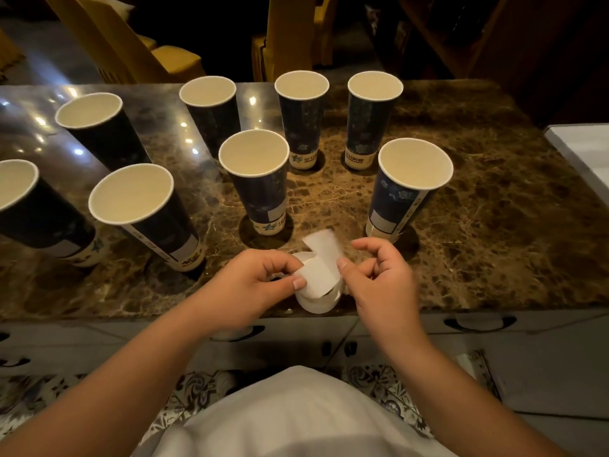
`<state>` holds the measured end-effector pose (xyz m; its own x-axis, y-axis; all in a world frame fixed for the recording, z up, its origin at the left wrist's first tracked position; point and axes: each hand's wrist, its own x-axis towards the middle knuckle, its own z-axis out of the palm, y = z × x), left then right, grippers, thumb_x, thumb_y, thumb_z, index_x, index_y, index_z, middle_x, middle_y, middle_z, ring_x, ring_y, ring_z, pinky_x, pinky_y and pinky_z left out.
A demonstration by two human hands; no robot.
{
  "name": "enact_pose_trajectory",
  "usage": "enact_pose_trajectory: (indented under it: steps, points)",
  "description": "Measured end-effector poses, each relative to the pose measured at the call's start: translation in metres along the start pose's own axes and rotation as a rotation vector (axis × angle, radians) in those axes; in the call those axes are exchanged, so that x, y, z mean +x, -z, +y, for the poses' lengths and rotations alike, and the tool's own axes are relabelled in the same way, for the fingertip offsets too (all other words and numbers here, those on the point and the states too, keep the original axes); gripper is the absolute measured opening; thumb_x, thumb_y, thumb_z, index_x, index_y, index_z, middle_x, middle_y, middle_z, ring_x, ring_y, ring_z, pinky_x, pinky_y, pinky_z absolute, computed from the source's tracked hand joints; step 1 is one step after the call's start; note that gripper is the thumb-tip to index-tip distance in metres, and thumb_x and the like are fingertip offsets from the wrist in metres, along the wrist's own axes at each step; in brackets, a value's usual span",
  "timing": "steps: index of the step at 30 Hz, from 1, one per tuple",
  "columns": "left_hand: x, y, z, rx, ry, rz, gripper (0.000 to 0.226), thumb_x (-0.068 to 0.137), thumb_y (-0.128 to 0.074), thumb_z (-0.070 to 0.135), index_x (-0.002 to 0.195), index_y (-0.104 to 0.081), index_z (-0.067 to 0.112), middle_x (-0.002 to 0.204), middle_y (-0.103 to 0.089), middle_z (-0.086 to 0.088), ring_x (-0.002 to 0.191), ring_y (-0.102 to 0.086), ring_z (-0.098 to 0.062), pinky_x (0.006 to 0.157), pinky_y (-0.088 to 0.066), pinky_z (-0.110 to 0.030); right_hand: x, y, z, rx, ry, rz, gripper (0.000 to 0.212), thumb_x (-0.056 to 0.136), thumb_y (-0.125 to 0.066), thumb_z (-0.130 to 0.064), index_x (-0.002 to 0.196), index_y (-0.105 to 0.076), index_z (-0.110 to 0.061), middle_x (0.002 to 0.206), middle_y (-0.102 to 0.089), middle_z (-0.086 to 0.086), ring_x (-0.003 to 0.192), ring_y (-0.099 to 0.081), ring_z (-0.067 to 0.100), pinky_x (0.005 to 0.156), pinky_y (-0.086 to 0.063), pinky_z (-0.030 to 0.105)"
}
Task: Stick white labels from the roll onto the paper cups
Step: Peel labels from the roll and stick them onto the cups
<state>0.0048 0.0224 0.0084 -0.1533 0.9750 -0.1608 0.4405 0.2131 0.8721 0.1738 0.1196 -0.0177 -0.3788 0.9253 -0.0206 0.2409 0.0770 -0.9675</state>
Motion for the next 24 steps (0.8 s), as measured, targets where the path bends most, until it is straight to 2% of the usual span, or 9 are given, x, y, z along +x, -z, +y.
enact_pose_trajectory:
  steps: [2, 5, 7, 8, 11, 15, 18, 20, 24]
  points:
    - [0.0, 0.001, 0.001, -0.008, 0.013, -0.016, 0.017, 0.093, -0.059, 0.017, 0.095, -0.072, 0.027, 0.096, -0.072, 0.008, 0.093, -0.066, -0.008, 0.086, -0.054, -0.03, -0.003, 0.002, -0.001, -0.09, 0.097, 0.02, 0.019, 0.085, -0.07, -0.021, 0.1, -0.061, -0.03, 0.062, -0.058, -0.004, 0.06, -0.058, 0.012, 0.061, -0.056, 0.036]
    - [0.0, 0.003, 0.0, 0.002, 0.037, -0.022, 0.017, 0.094, -0.056, 0.019, 0.097, -0.071, 0.025, 0.098, -0.072, 0.003, 0.095, -0.066, -0.013, 0.089, -0.054, -0.04, -0.007, 0.01, -0.005, -0.311, 0.51, 0.055, 0.013, 0.087, -0.065, -0.02, 0.099, -0.067, -0.015, 0.08, -0.063, -0.004, 0.071, -0.057, 0.005, 0.062, -0.052, 0.024]
    - [0.0, 0.003, 0.001, -0.003, 0.033, -0.021, 0.016, 0.094, -0.056, 0.019, 0.098, -0.071, 0.025, 0.097, -0.072, 0.003, 0.094, -0.066, -0.015, 0.088, -0.054, -0.044, -0.01, 0.012, -0.004, -0.465, 0.718, -0.032, 0.015, 0.089, -0.063, -0.021, 0.097, -0.07, -0.01, 0.09, -0.069, 0.002, 0.083, -0.061, 0.01, 0.069, -0.05, 0.023]
    - [0.0, 0.003, 0.002, -0.008, 0.025, -0.022, 0.016, 0.094, -0.056, 0.018, 0.098, -0.071, 0.024, 0.096, -0.072, 0.003, 0.093, -0.066, -0.015, 0.087, -0.054, -0.044, -0.011, 0.011, -0.003, -0.51, 0.75, -0.081, 0.017, 0.089, -0.063, -0.023, 0.096, -0.071, -0.011, 0.092, -0.071, 0.002, 0.085, -0.062, 0.012, 0.069, -0.05, 0.023]
    - [-0.001, 0.001, 0.005, -0.052, 0.027, -0.011, 0.015, 0.092, -0.059, 0.015, 0.098, -0.072, 0.02, 0.095, -0.073, 0.0, 0.091, -0.067, -0.018, 0.087, -0.055, -0.044, -0.013, 0.005, -0.005, -0.551, 0.685, -0.148, 0.019, 0.087, -0.064, -0.032, 0.094, -0.071, -0.015, 0.091, -0.072, -0.001, 0.084, -0.062, 0.01, 0.066, -0.047, 0.017]
    - [-0.001, 0.001, 0.005, -0.11, 0.05, 0.007, 0.012, 0.089, -0.064, 0.013, 0.097, -0.072, 0.016, 0.092, -0.073, -0.007, 0.089, -0.067, -0.029, 0.084, -0.055, -0.05, -0.012, 0.002, -0.006, -0.571, 0.622, -0.193, 0.019, 0.083, -0.068, -0.034, 0.092, -0.073, -0.018, 0.087, -0.073, -0.005, 0.078, -0.059, 0.001, 0.065, -0.037, 0.005]
    - [0.0, 0.002, 0.004, -0.102, 0.046, -0.006, 0.01, 0.088, -0.065, 0.013, 0.095, -0.072, 0.016, 0.091, -0.072, -0.011, 0.088, -0.065, -0.035, 0.083, -0.053, -0.054, -0.011, 0.002, -0.007, -0.562, 0.62, -0.209, 0.016, 0.08, -0.073, -0.031, 0.09, -0.075, -0.019, 0.082, -0.074, -0.005, 0.074, -0.061, 0.001, 0.062, -0.04, 0.007]
    - [0.001, 0.002, 0.004, -0.076, 0.032, -0.03, 0.01, 0.089, -0.064, 0.014, 0.094, -0.073, 0.017, 0.091, -0.073, -0.006, 0.088, -0.067, -0.028, 0.085, -0.054, -0.049, -0.011, 0.002, -0.008, -0.548, 0.626, -0.214, 0.019, 0.083, -0.069, -0.036, 0.089, -0.075, -0.019, 0.079, -0.073, -0.006, 0.071, -0.063, 0.004, 0.06, -0.045, 0.013]
    - [0.0, 0.0, 0.006, -0.01, -0.002, -0.038, 0.012, 0.09, -0.064, 0.015, 0.091, -0.073, 0.021, 0.09, -0.072, 0.005, 0.087, -0.066, -0.011, 0.083, -0.055, -0.032, -0.012, 0.002, -0.009, -0.552, 0.627, -0.227, 0.024, 0.086, -0.061, -0.04, 0.087, -0.074, -0.02, 0.076, -0.071, -0.008, 0.068, -0.061, 0.003, 0.058, -0.045, 0.015]
